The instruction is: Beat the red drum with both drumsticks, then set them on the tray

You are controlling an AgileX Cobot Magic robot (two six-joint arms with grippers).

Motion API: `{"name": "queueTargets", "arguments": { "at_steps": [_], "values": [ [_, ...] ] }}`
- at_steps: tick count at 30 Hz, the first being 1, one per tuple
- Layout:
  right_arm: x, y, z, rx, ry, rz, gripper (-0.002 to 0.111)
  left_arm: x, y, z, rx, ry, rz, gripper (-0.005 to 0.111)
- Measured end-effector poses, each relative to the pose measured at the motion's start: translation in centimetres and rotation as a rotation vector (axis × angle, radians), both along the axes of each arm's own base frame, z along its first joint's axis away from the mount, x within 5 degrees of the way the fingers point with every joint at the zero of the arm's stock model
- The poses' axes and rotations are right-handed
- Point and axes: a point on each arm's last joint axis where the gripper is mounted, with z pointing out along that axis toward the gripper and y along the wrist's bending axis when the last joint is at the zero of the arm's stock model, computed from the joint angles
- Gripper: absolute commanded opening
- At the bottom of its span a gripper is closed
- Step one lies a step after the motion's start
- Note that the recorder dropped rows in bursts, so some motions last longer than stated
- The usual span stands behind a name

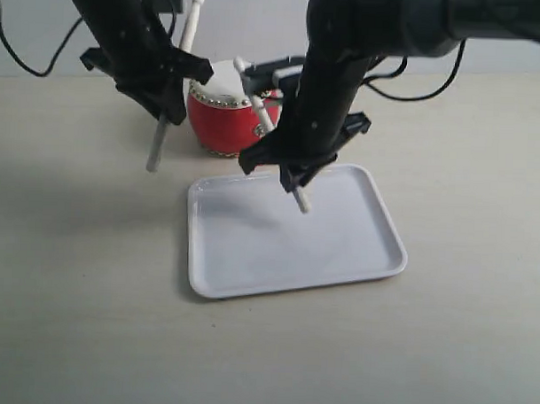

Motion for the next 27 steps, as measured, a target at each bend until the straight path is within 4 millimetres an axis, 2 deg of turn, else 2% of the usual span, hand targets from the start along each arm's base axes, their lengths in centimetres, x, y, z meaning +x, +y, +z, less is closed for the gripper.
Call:
{"name": "queueTargets", "arguments": {
  "at_steps": [3,4,5,9,11,13,14,15,17,19,21,23,27],
  "values": [
    [-0.1,0.3,-2.3,-0.002,0.063,-0.017,0.0,-1.1,0.3,3.7,-0.038,-0.07,0.005,0.0],
    [0.0,0.5,-2.3,0.022,0.06,-0.029,0.0,-1.8,0.5,5.6,-0.067,-0.105,0.01,0.0],
    [0.0,0.5,-2.3,0.03,0.053,-0.032,0.0,-2.2,0.6,6.5,-0.08,-0.122,0.01,0.0],
    [0.1,0.6,-1.5,0.022,0.076,-0.026,0.0,-3.2,0.9,8.9,-0.105,-0.171,0.009,0.0],
    [-0.5,0.4,0.4,0.016,0.101,-0.016,0.0,-3.2,1.1,9.0,-0.091,-0.179,0.009,0.0],
    [-1.1,0.1,3.8,0.046,0.063,0.008,0.0,-3.2,1.2,8.6,-0.071,-0.174,0.008,0.0],
    [-1.6,-0.2,6.5,0.074,0.014,0.026,0.0,-3.3,1.3,8.2,-0.063,-0.16,0.013,0.0],
    [-1.9,-0.4,8.0,0.09,-0.015,0.037,0.0,-3.4,1.3,8.0,-0.063,-0.15,0.023,0.0],
    [-3.4,-1.5,12.6,0.103,-0.089,0.093,0.0,-4.4,1.7,8.1,-0.059,-0.133,0.039,0.0],
    [-4.5,-2.3,14.3,0.074,-0.094,0.15,0.0,-5.8,2.2,9.5,-0.09,-0.166,0.046,0.0],
    [-4.9,-2.7,14.9,0.055,-0.099,0.191,0.0,-7.6,2.8,11.3,-0.118,-0.208,0.05,0.0],
    [-4.9,-2.7,14.9,0.046,-0.098,0.205,0.0,-9.2,3.4,12.1,-0.129,-0.235,0.055,0.0],
    [-5.0,-2.7,14.9,0.045,-0.098,0.209,0.0,-11.3,4.3,12.0,-0.139,-0.261,0.068,0.0]
  ]
}}
